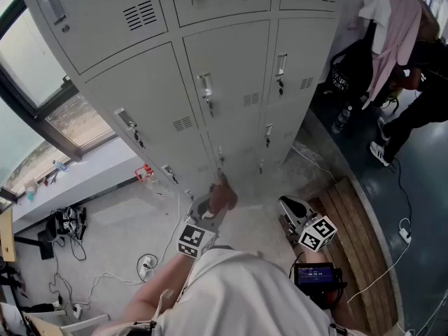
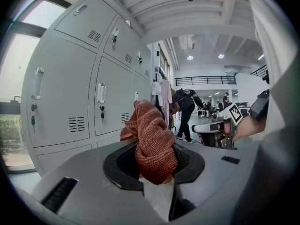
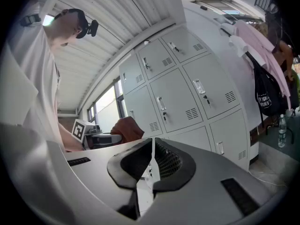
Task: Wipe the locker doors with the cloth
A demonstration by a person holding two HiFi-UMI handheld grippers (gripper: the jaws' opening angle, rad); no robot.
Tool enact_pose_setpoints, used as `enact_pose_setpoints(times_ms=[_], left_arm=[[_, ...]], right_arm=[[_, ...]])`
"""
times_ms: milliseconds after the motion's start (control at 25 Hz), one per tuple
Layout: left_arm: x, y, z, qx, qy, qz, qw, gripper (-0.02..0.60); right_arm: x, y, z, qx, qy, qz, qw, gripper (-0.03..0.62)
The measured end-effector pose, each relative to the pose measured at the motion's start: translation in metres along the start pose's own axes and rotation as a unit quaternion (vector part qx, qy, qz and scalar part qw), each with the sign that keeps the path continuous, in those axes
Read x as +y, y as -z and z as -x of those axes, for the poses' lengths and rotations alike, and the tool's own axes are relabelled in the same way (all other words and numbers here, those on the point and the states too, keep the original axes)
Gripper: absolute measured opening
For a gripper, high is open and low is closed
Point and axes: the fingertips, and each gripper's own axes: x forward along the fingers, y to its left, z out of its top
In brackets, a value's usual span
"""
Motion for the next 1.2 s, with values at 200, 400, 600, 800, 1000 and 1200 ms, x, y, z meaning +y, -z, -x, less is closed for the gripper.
enact_pose_setpoints(times_ms=[200,400,600,800,1000,1200], left_arm=[[0.002,0.0,-0.02,0.012,-0.015,0.014,0.9997,0.114],[0.019,0.007,-0.046,0.016,-0.027,0.031,0.999,0.114],[0.058,0.012,-0.084,0.018,-0.042,0.052,0.9976,0.114],[0.108,0.021,-0.123,0.036,-0.062,0.056,0.9958,0.114],[0.146,0.033,-0.152,0.06,-0.079,0.062,0.9931,0.114],[0.199,0.032,-0.159,0.064,-0.167,0.058,0.9821,0.113]], right_arm=[[-0.021,-0.002,0.003,0.005,-0.002,-0.007,1.0,0.029],[-0.042,0.003,-0.007,0.016,0.001,-0.016,1.0,0.029],[-0.068,-0.004,-0.031,0.021,0.007,-0.014,1.0,0.029],[-0.102,-0.026,-0.064,0.024,0.019,0.0,1.0,0.029],[-0.123,-0.03,-0.1,0.037,0.036,-0.002,0.999,0.029],[-0.13,-0.027,-0.126,0.058,0.042,-0.005,0.997,0.029]])
